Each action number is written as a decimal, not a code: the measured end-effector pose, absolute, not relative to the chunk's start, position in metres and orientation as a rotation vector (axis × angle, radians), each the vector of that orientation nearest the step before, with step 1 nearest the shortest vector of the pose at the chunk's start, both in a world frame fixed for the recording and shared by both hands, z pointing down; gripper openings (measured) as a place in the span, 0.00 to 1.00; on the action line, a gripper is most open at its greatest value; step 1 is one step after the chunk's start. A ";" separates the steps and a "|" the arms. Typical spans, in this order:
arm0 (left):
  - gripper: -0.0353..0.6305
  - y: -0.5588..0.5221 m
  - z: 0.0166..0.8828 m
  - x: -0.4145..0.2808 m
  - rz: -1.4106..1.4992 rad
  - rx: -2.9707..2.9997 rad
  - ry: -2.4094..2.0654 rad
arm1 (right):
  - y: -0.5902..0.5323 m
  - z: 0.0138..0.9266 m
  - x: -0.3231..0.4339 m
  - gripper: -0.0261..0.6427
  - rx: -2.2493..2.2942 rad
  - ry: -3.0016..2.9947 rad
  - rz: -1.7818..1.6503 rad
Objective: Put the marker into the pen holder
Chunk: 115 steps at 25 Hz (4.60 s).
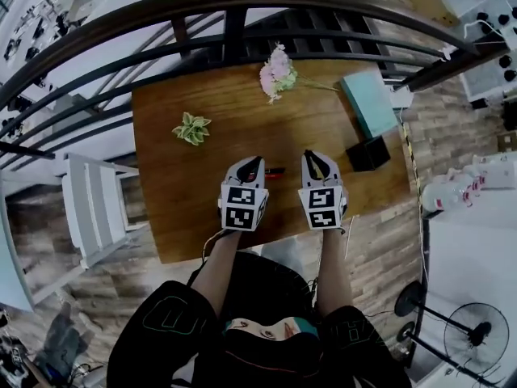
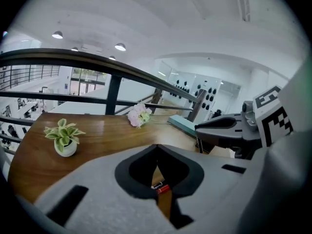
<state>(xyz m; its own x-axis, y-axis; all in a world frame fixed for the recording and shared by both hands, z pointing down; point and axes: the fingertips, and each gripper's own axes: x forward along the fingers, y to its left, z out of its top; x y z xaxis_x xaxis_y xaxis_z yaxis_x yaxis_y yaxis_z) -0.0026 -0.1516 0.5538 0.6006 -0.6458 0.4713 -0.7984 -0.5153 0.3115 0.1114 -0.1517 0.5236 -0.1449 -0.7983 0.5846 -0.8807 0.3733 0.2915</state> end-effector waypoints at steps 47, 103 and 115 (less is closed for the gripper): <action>0.06 -0.198 0.501 0.289 0.521 2.551 -0.940 | -0.159 0.424 0.413 0.10 2.121 -2.204 0.558; 0.06 -0.162 0.538 0.255 0.574 2.375 -1.186 | -0.157 0.500 0.361 0.08 1.548 -2.299 0.683; 0.06 -0.141 0.544 0.153 0.606 2.281 -1.269 | -0.150 0.501 0.263 0.05 1.467 -2.380 0.724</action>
